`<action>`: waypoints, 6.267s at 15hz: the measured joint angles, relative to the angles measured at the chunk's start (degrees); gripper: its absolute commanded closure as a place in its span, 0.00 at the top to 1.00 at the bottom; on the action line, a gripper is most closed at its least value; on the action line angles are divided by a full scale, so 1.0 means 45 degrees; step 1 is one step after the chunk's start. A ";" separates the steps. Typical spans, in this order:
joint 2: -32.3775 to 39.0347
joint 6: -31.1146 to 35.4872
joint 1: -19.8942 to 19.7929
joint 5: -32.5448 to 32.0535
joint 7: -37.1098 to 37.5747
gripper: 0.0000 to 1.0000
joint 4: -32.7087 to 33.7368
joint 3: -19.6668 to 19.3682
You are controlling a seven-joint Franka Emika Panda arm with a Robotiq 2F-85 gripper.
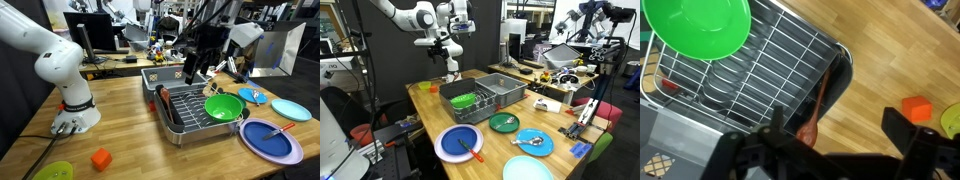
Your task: Pick up the brown spoon and place it on the blue plate.
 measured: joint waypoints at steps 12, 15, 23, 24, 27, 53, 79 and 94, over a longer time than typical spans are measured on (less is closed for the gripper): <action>0.4305 0.2301 -0.0148 0.1838 -0.3098 1.00 0.2841 -0.0218; 0.4958 0.2205 -0.0259 0.1868 -0.3496 1.00 0.3471 -0.0255; 0.6354 0.1180 -0.0256 0.1858 -0.4241 1.00 0.5188 -0.0343; 0.6473 0.0991 -0.0254 0.1857 -0.4314 1.00 0.5371 -0.0343; 0.6869 0.0421 -0.0220 0.1857 -0.4614 1.00 0.5883 -0.0330; 0.8943 -0.1455 0.0156 0.2083 -0.5503 0.05 0.9243 -0.0043; 0.2161 0.3957 -0.0457 0.2004 -0.4133 0.03 0.2845 -0.0360; -0.2035 0.1059 0.0497 -0.8601 0.9447 0.03 -0.2368 -0.3533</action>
